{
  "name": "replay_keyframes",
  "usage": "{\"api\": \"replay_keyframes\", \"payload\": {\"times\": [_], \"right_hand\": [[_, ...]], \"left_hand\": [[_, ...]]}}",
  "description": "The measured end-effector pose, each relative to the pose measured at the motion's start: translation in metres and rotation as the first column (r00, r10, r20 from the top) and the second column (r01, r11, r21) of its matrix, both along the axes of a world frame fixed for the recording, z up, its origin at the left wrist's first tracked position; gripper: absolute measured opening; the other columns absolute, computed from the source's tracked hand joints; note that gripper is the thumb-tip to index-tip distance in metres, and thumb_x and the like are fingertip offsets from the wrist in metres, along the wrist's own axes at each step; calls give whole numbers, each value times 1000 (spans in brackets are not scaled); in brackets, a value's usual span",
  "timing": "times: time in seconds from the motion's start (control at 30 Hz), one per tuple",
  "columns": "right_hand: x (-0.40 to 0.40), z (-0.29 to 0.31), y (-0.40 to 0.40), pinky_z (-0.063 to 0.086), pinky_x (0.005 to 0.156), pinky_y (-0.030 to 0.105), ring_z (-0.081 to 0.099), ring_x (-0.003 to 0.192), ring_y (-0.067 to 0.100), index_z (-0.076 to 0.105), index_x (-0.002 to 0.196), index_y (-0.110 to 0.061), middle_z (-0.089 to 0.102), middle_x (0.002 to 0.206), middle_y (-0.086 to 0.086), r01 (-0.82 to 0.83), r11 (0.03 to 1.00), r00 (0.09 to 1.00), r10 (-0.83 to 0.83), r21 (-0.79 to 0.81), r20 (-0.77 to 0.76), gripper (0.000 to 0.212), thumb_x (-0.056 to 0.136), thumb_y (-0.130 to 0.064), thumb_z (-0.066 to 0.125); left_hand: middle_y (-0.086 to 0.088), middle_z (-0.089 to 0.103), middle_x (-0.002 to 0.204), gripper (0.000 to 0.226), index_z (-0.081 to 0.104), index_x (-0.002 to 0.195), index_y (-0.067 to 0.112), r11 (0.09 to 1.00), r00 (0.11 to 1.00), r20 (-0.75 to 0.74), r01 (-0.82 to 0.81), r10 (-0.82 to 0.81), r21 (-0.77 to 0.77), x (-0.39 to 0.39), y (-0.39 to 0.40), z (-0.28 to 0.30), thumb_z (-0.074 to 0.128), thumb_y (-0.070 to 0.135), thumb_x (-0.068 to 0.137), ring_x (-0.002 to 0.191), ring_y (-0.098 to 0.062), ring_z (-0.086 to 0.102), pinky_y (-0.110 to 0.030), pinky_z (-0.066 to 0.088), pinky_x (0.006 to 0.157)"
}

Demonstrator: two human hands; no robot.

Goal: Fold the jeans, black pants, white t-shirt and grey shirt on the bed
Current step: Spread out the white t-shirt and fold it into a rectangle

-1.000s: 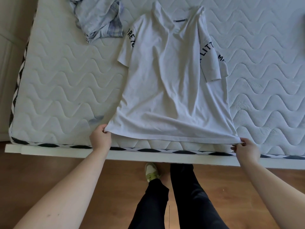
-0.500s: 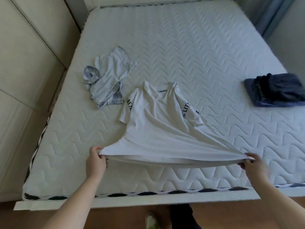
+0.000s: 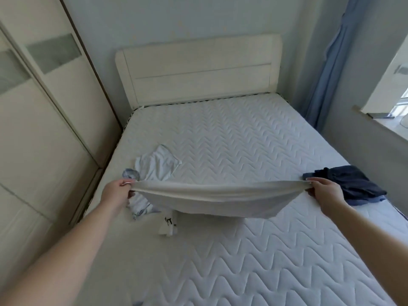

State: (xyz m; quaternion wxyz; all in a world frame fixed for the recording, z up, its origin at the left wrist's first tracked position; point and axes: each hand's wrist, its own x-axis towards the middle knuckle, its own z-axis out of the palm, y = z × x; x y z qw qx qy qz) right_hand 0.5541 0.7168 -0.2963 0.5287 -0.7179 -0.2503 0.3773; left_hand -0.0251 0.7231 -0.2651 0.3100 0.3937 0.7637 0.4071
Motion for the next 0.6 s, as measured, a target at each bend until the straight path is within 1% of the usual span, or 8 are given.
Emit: {"api": "replay_keyframes", "payload": {"times": [0.1,0.17,0.2,0.27,0.37,0.47,0.53,0.6], "right_hand": [[10,43,42,54,52,12,61,64,18,72,94,-12,66,78,10,-43,998,999,42,34,29,22,92,-2,53],[17,70,70,53,53,16,58,63,18,72,96,-12,65,76,8,-57,996,996,53,64,65,26,92,-1,48],[20,82,82,52,58,19,57,64,17,73,97,-12,65,76,6,-63,995,994,56,74,89,29,92,-2,46],[25,108,103,49,63,23,55,65,17,73,93,-14,65,77,4,-75,993,991,64,93,117,31,91,-3,45],[35,147,131,49,63,27,51,66,18,72,83,-14,63,78,5,-117,986,983,98,117,155,31,94,-3,45],[45,180,156,48,60,30,49,65,19,72,88,-13,61,74,4,-149,974,962,103,169,252,27,93,-6,46],[49,197,171,46,56,28,50,64,21,71,90,-14,59,71,6,-208,965,927,142,159,347,25,92,-7,46],[52,212,187,44,53,25,53,61,22,69,91,-13,61,70,9,-257,956,898,184,137,400,23,92,-6,47]], "left_hand": [[-11,57,70,32,63,115,-2,999,1000,23,-3,2,50,6,36,53,38,-7,95,35,-2,54,-12,46,41],[-14,56,74,33,61,120,-4,998,1000,11,1,-2,62,13,58,87,37,-6,97,32,-1,50,-10,43,38],[-16,57,78,34,60,121,-5,998,1000,6,9,-10,67,16,67,103,36,-6,97,35,-3,51,-9,42,37],[-16,56,84,36,61,121,-5,997,1000,-9,25,-24,79,23,87,132,35,-6,96,50,-14,50,-8,37,35],[-12,51,68,30,68,107,-1,992,998,-48,56,-51,111,31,112,170,41,-4,93,54,-17,37,-13,32,35],[-10,52,65,29,70,83,8,987,990,-119,86,-70,132,34,137,205,44,-3,91,54,-19,39,-18,32,43],[-10,53,66,28,66,78,9,989,982,-174,96,-75,113,35,153,226,44,-2,91,55,-21,42,-23,35,49],[-13,52,67,24,63,78,6,990,974,-203,118,-101,73,36,169,242,45,-2,92,54,-23,42,-24,36,50]]}}
